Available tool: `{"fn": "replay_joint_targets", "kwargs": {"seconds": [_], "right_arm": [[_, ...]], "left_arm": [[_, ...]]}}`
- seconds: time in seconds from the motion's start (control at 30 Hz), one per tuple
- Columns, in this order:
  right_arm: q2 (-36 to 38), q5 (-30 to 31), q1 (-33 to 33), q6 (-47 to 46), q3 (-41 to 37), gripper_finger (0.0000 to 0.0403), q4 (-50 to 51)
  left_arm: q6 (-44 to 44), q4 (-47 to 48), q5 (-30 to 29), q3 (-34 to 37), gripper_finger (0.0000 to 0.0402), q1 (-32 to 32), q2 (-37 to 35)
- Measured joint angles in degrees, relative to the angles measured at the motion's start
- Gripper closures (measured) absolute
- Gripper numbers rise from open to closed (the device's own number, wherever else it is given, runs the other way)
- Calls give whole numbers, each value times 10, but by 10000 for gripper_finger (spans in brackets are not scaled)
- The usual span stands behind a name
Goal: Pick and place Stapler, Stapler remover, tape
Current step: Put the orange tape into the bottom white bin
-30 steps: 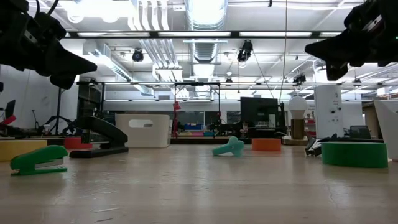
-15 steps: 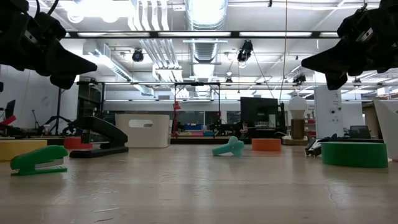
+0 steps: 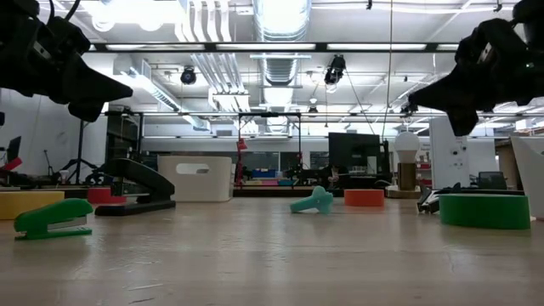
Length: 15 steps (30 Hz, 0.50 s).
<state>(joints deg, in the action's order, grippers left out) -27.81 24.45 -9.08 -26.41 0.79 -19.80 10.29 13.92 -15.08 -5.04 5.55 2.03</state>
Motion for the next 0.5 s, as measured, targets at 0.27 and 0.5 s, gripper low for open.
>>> {"fn": "replay_joint_targets", "kwargs": {"seconds": [0.27,0.5], "right_arm": [[-139,30,6,-17,87,344,2],[-271,64,34,-29,159,266,25]], "left_arm": [[0,0,0,0,369,0,0],[0,-1,0,0,369,0,0]]}}
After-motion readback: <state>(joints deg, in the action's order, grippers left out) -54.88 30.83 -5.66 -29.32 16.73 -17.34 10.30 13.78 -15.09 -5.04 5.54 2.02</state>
